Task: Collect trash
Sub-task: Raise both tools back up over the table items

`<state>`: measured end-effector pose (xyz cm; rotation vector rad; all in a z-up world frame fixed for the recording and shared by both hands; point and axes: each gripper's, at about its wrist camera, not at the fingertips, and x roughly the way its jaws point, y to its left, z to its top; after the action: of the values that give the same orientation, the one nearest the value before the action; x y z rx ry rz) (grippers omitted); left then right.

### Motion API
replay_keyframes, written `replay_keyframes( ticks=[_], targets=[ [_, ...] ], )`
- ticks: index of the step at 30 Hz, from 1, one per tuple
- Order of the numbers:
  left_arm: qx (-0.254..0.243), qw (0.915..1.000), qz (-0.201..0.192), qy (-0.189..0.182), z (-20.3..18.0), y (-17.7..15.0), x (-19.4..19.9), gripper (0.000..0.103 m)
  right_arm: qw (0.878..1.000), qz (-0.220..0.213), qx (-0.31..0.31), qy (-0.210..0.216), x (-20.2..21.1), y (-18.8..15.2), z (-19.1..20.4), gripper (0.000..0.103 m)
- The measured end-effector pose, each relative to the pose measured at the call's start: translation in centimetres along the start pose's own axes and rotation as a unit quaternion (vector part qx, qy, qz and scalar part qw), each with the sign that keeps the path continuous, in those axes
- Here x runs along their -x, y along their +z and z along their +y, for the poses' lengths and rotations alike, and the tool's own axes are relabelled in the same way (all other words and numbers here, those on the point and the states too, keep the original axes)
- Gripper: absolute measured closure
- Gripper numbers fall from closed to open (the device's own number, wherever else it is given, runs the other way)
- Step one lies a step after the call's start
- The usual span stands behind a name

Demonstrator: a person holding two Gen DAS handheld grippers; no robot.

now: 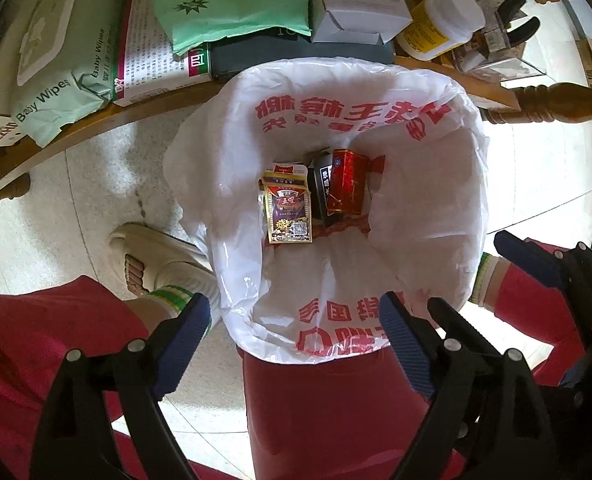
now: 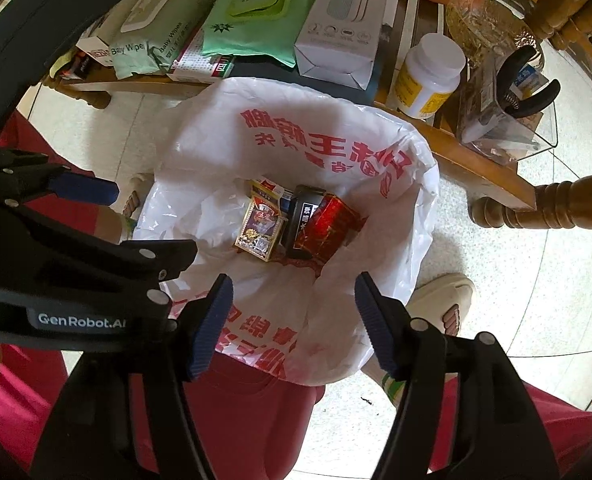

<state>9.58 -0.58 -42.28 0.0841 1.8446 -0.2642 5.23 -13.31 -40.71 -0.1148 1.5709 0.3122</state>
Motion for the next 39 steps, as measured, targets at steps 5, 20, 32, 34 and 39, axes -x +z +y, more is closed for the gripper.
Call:
replay_keyframes(
  ticks=[5, 20, 32, 34, 39],
  targets=[
    [-0.011, 0.9997, -0.017, 0.014, 0.0, -1.4, 1.6, 0.018, 1.000, -0.009, 0.001, 0.004, 1.7, -0.9, 0.5, 0.036],
    [-0.071, 0.9826, -0.169, 0.030, 0.7, -12.2, 22.5, 0.009, 0.982, -0.167, 0.087, 0.004, 22.7, -4.0, 2.4, 0.015],
    [-0.116, 0.9606, -0.250, 0.033, -1.3, -11.8, 38.8, 0.008, 0.955, -0.260, 0.139, 0.015, 37.1, -1.7, 2.2, 0.013],
    [-0.130, 0.9597, -0.247, 0.033, -1.6, -11.4, 40.1, 0.008, 0.952, -0.270, 0.144, 0.009, 38.8, -1.4, 2.0, 0.013],
    [-0.129, 0.9623, -0.238, 0.025, -1.1, -10.1, 42.8, 0.008, 0.943, -0.290, 0.160, -0.002, 42.5, -0.6, 2.1, 0.012]
  ],
)
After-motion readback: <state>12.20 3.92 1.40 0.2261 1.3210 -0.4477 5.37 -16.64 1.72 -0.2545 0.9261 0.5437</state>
